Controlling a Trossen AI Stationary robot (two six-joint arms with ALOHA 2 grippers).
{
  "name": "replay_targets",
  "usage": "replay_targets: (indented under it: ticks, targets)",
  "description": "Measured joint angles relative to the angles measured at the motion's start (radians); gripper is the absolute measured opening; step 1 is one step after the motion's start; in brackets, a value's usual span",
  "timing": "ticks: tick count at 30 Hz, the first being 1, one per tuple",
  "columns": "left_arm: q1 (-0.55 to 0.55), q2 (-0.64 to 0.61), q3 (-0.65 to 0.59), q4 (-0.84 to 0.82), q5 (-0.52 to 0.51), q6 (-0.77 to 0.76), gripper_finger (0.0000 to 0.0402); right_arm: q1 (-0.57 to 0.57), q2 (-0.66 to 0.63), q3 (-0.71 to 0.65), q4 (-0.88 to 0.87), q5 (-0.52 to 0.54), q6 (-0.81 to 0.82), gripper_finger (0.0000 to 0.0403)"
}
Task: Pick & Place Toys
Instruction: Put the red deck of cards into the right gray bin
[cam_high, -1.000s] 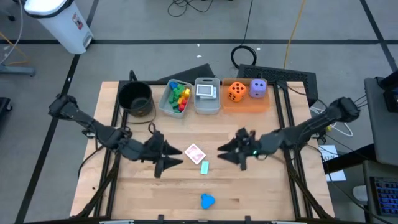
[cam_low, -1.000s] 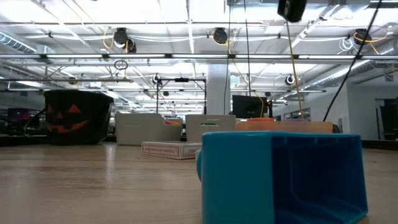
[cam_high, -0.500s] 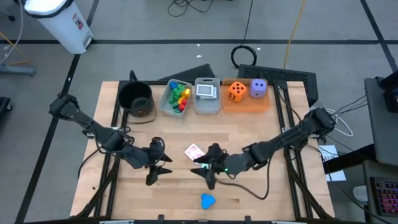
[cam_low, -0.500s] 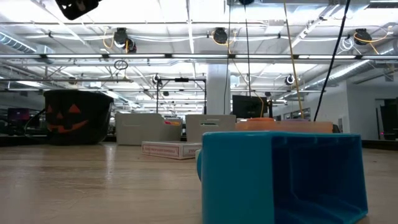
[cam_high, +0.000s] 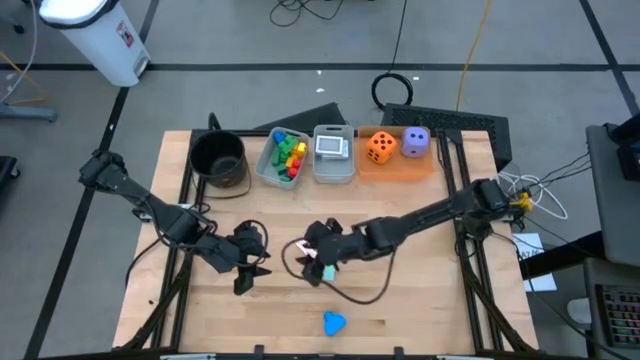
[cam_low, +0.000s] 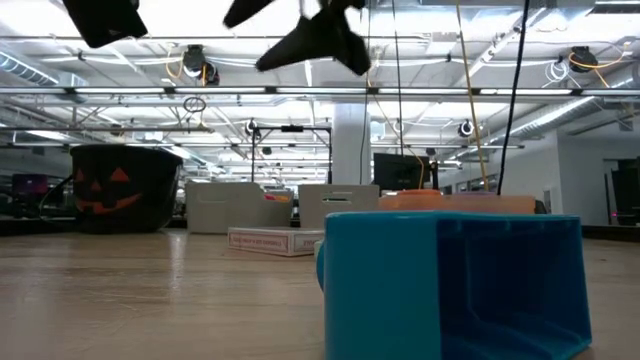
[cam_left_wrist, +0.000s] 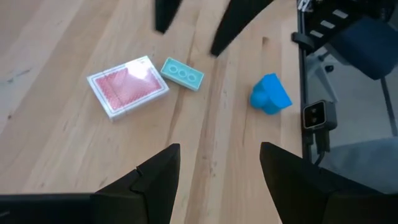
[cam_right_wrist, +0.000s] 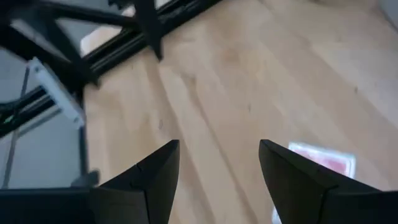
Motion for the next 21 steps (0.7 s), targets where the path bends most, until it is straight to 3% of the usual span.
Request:
replay_targets:
  ticks: [7, 21]
  targets:
    - [0.000, 0.000, 0.000, -0.049, 0.000, -0.005, 0.0230, -0.052, 0.051, 0.009, -0.043, 0.156, 0.068, 0.0210]
    - [0.000, 0.000, 0.000, -0.075, 0.001, -0.023, 0.0230, -0.086, 0.055, 0.009, -0.038, 0.101, 0.102, 0.0210]
